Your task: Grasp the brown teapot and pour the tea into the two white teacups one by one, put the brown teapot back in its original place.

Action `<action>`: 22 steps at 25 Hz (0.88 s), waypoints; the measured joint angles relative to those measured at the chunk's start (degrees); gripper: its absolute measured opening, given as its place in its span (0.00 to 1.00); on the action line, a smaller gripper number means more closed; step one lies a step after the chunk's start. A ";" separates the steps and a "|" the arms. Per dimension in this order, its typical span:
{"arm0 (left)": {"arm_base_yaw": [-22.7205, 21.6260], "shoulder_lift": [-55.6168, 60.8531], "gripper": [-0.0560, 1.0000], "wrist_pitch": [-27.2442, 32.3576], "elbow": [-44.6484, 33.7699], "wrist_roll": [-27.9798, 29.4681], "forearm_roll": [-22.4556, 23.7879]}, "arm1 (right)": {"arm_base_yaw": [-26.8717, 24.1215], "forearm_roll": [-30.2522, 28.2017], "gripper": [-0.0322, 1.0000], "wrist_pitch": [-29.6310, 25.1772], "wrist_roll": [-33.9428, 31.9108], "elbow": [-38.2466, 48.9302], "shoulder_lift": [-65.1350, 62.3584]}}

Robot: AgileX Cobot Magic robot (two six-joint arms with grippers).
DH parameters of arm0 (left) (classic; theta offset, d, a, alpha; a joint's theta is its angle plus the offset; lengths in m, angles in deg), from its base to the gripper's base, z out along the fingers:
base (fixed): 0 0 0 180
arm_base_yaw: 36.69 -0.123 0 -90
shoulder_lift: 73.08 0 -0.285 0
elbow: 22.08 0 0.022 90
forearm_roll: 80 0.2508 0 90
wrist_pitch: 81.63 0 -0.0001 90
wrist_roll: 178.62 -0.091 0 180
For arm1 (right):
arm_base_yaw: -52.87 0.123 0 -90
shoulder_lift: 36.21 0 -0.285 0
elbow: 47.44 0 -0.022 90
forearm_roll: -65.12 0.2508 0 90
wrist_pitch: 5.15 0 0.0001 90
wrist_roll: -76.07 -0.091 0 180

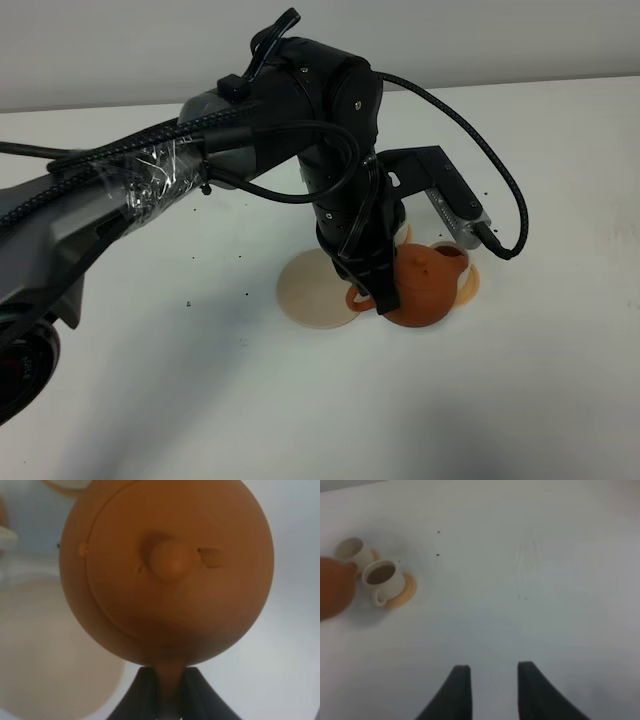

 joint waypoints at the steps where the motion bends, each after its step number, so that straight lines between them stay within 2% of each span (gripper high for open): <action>1: -0.06 0.71 0.17 -0.28 0.00 -0.14 0.30 | 0.00 0.00 0.26 0.00 0.00 0.00 0.00; 5: -1.88 3.22 0.17 -1.74 0.00 -1.41 2.50 | 0.00 0.00 0.26 0.00 0.00 0.00 0.00; 12: -8.94 4.13 0.17 -2.73 0.00 -7.41 3.67 | 0.00 0.00 0.26 0.00 0.00 0.00 0.00; 16: -12.81 4.13 0.17 -4.79 0.00 -13.54 5.91 | 0.00 0.00 0.26 0.00 0.00 0.00 0.00; 22: -15.87 2.69 0.17 -9.97 0.00 -23.64 13.43 | 0.00 0.00 0.26 0.00 0.00 0.00 0.00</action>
